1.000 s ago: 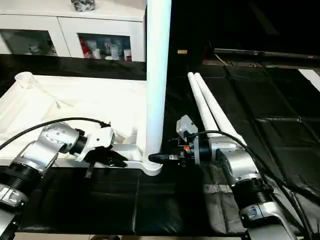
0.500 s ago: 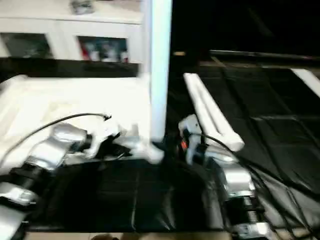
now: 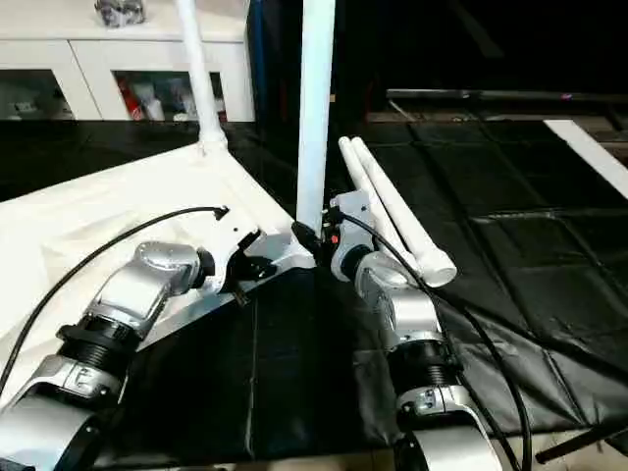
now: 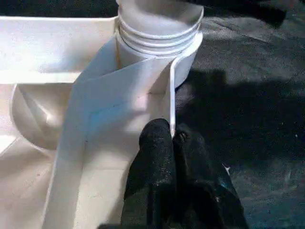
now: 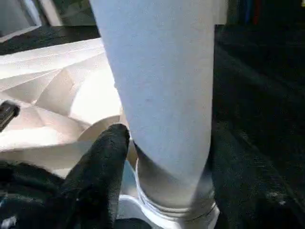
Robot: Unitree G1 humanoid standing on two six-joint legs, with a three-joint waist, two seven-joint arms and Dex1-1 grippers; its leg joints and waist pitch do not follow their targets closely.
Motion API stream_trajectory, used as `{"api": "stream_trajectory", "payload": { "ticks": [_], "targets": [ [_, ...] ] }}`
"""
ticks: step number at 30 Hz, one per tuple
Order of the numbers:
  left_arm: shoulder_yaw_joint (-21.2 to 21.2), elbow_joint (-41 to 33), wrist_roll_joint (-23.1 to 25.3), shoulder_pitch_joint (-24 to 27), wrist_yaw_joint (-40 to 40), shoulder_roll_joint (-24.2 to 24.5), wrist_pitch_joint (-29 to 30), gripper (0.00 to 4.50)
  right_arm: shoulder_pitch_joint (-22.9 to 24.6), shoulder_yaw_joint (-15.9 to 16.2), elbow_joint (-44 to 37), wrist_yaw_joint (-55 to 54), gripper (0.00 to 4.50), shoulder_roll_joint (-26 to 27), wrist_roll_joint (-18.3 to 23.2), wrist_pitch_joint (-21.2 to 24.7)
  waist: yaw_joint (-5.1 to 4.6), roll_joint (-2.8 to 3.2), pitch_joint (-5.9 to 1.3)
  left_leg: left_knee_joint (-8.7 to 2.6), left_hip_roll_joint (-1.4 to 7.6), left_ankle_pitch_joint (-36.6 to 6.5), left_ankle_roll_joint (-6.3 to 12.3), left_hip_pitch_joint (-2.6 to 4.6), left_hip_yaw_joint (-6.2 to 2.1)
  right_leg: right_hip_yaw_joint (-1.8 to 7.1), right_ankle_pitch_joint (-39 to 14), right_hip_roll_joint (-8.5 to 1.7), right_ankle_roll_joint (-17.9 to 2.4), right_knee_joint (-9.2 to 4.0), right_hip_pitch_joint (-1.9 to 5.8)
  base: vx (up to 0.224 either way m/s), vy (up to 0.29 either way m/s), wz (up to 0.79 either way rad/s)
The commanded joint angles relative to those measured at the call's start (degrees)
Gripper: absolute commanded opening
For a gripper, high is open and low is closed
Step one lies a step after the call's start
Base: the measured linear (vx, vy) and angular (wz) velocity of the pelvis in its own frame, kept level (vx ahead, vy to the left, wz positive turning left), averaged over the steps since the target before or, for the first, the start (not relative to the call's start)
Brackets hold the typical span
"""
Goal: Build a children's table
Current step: Rotate leg to tighten
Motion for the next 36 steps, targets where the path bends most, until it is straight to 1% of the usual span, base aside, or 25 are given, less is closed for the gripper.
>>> {"api": "stream_trajectory", "payload": {
  "ticks": [1,2,5,6,7,8,10,13,14,15,18,21,22,23,24,25,26,28,30,31,32,33,34,35,36],
  "targets": [
    [0.1,-1.5,0.3,-3.4,0.1,0.4,-3.8,0.00,2.2,4.8,0.6,5.8,3.08,0.1,0.4,1.0,0.19,0.23,-4.21,-3.32,1.90,-7.6,2.61,0.50,-0.56,2.88,-3.3,-4.79,-12.7,-3.64,3.63,0.000,0.000,0.00],
    [0.0,-1.4,0.3,-3.4,0.0,0.7,-4.0,0.00,2.4,4.8,0.5,6.2,3.08,-0.4,0.4,0.8,0.35,0.34,-4.18,-3.36,1.90,-8.2,2.50,0.55,-0.65,2.80,-4.7,-4.85,-12.4,-3.77,3.64,0.000,0.000,0.00],
    [-0.5,-1.0,0.2,-3.1,-2.1,2.0,-5.8,0.00,3.5,4.5,-0.6,9.5,3.36,-3.0,1.1,0.1,0.53,0.28,-3.89,-3.55,2.04,-10.7,1.75,0.66,-0.63,2.90,-10.2,-4.90,-10.9,-4.35,3.55,0.000,0.000,0.00],
    [-1.0,-0.9,0.1,-2.9,-3.6,2.8,-7.2,0.00,4.0,4.3,-1.2,11.2,3.47,-4.3,1.4,-0.2,0.58,0.44,-3.90,-3.62,2.07,-11.2,1.49,0.70,-0.74,2.85,-11.2,-4.93,-10.7,-4.46,3.50,0.000,0.000,0.00],
    [-1.6,-0.4,0.1,-2.6,-5.6,3.9,-9.4,0.00,4.4,4.2,-1.9,13.7,3.59,-6.3,1.5,-0.9,0.40,0.42,-3.85,-3.68,2.07,-11.6,1.24,0.51,-0.79,2.88,-11.7,-4.96,-10.5,-4.39,3.55,0.000,0.000,0.00],
    [-2.2,0.0,-0.1,-2.3,-7.8,5.0,-11.6,0.00,4.8,4.2,-2.4,16.3,3.59,-8.1,1.8,-1.7,0.60,0.43,-3.96,-3.57,1.96,-11.9,1.53,0.61,-0.80,2.81,-12.3,-4.96,-10.2,-4.67,3.59,0.000,0.000,0.00],
    [-2.6,0.3,-0.3,-2.1,-9.5,5.9,-12.3,0.00,4.9,4.0,-2.8,18.3,3.87,-9.5,2.1,-2.1,0.54,0.44,-4.01,-3.47,2.07,-11.2,1.80,0.60,-0.72,2.93,-10.6,-4.87,-10.6,-4.37,3.55,0.000,0.000,0.00],
    [-4.6,1.0,-0.9,-1.0,-18.1,9.7,-17.9,0.00,4.7,4.1,-4.4,27.3,4.07,-14.2,4.2,-2.3,0.94,0.52,-4.01,-3.32,2.16,-10.6,2.30,0.62,-0.59,2.94,-9.7,-4.92,-11.2,-4.22,3.46,0.000,0.000,0.00],
    [-5.2,1.2,-1.1,-0.7,-20.4,10.7,-19.6,0.00,4.5,4.4,-4.7,29.5,4.30,-15.4,4.6,-2.2,1.23,0.49,-4.02,-3.31,2.26,-10.4,2.53,0.60,-0.55,2.87,-9.6,-4.84,-11.3,-4.16,3.46,0.000,0.000,0.00],
    [-5.7,1.3,-1.3,-0.6,-22.5,11.6,-19.9,0.00,4.4,5.1,-4.8,31.6,4.36,-16.5,4.7,-2.5,1.58,0.63,-4.10,-3.28,2.45,-10.3,2.64,0.88,-0.51,2.85,-8.9,-4.78,-11.7,-4.04,3.22,0.000,0.000,0.00],
    [-6.4,1.5,-1.4,-0.4,-25.2,13.0,-20.8,0.00,4.0,6.0,-4.8,34.6,4.36,-17.8,4.6,-3.0,2.09,0.63,-4.10,-3.24,2.55,-10.2,2.54,0.81,-0.46,2.77,-7.4,-4.78,-12.7,-3.66,3.15,0.000,0.000,0.00],
    [-6.4,1.5,-1.4,-0.4,-25.2,13.0,-20.8,0.00,4.0,6.0,-4.8,34.6,4.36,-17.8,4.6,-3.0,2.63,0.61,-4.05,-3.26,2.58,-11.1,1.86,0.98,-0.41,2.82,-9.0,-5.01,-12.9,-3.78,3.01,0.000,0.000,0.00],
    [-6.7,2.6,-1.5,-0.6,-27.3,13.7,-22.7,0.00,3.6,6.6,-4.5,37.1,4.36,-18.7,5.0,-3.4,2.64,0.58,-4.04,-3.28,2.55,-11.2,1.69,0.90,-0.44,2.82,-9.3,-5.02,-12.8,-3.77,3.07,0.000,0.000,0.00],
    [-7.4,2.1,-2.1,-0.1,-30.9,15.2,-24.2,0.00,2.9,7.8,-3.8,40.0,4.36,-19.2,5.0,-4.0,2.58,-0.70,-3.99,-3.31,2.43,-11.4,1.98,0.73,-0.31,2.77,-10.6,-4.99,-12.1,-4.00,3.31,0.000,0.000,0.00],
    [-7.8,1.6,-2.4,0.3,-32.7,16.0,-24.6,0.00,2.6,8.4,-3.6,41.6,4.36,-19.3,5.1,-4.0,2.81,-0.33,-4.01,-3.28,2.40,-11.2,2.07,0.66,-0.49,2.74,-11.5,-5.18,-12.0,-3.75,3.39,0.000,0.000,0.00],
    [-8.5,0.2,-2.8,1.1,-35.6,17.4,-25.0,0.00,2.1,9.6,-3.2,43.9,4.36,-19.2,5.2,-4.1,2.82,-0.28,-4.04,-3.31,2.56,-10.6,2.22,0.63,-0.48,2.78,-12.4,-5.26,-11.5,-3.69,3.17,0.000,0.000,0.00],
    [-8.9,-0.8,-2.9,1.7,-36.8,18.1,-24.9,0.00,2.0,10.1,-3.1,44.6,4.36,-19.0,5.0,-4.3,2.64,-0.29,-3.87,-3.40,2.54,-10.4,2.28,0.38,-0.47,2.79,-12.6,-5.19,-11.3,-3.76,3.21,0.000,0.000,0.00],
    [-9.3,-1.7,-2.8,2.2,-37.5,18.7,-24.8,0.00,1.9,10.7,-3.0,45.3,4.36,-18.7,5.0,-4.1,2.69,-0.38,-3.82,-3.44,2.70,-10.8,2.05,0.80,-0.41,2.86,-13.4,-5.18,-11.4,-3.76,2.89,0.000,0.000,0.00],
    [-9.8,-3.3,-2.8,3.3,-38.8,19.8,-24.6,0.00,1.8,11.4,-3.1,46.4,4.36,-18.2,5.1,-3.9,2.90,-0.13,-3.85,-3.42,2.83,-11.0,1.96,1.14,-0.30,2.93,-13.5,-5.16,-11.6,-3.89,2.54,0.000,0.000,0.00],
    [-9.8,-3.7,-2.9,3.6,-39.1,20.0,-24.6,0.00,1.8,11.6,-3.1,46.7,4.36,-18.0,5.2,-3.7,2.94,-0.64,-3.70,-3.61,2.89,-11.1,1.95,0.93,-0.34,2.87,-14.2,-5.22,-11.5,-3.79,2.65,0.000,0.000,0.00],
    [-9.9,-4.2,-3.0,4.0,-39.4,20.3,-24.5,0.00,1.7,11.9,-3.2,47.1,4.36,-17.9,5.3,-3.6,2.94,-0.64,-3.70,-3.61,2.89,-11.1,1.95,0.93,-0.34,2.87,-14.2,-5.22,-11.5,-3.79,2.65,0.000,0.000,0.00],
    [-10.0,-4.9,-3.1,4.5,-39.7,20.7,-24.4,0.00,1.5,12.4,-3.2,47.6,4.36,-17.6,5.3,-3.5,2.90,-0.43,-3.73,-3.68,2.93,-11.5,1.57,1.00,-0.41,2.87,-14.6,-5.22,-11.3,-3.78,2.59,0.000,0.000,0.00],
    [-10.1,-5.4,-3.1,4.9,-40.1,21.0,-24.6,0.00,1.4,12.9,-3.2,48.4,4.20,-17.4,5.5,-3.4,2.77,-0.82,-3.65,-3.74,2.85,-12.1,1.37,1.03,-0.33,2.88,-15.1,-5.12,-11.1,-3.90,2.57,0.000,0.000,0.00],
    [-10.1,-5.6,-3.1,5.1,-40.3,21.1,-24.9,0.00,1.3,13.5,-3.3,49.2,4.02,-17.2,5.6,-3.3,2.81,-0.78,-3.63,-3.74,2.80,-12.2,1.25,0.96,-0.38,2.92,-15.4,-5.22,-11.0,-3.87,2.67,0.000,0.000,0.00],
    [-10.1,-5.6,-3.1,5.1,-40.3,21.2,-24.9,0.00,1.3,13.5,-3.3,49.3,4.02,-17.2,5.6,-3.2,2.85,-0.89,-3.63,-3.71,2.74,-12.2,1.21,0.91,-0.34,2.95,-16.2,-5.30,-10.6,-3.98,2.70,0.000,0.000,0.00]
  ]
}}
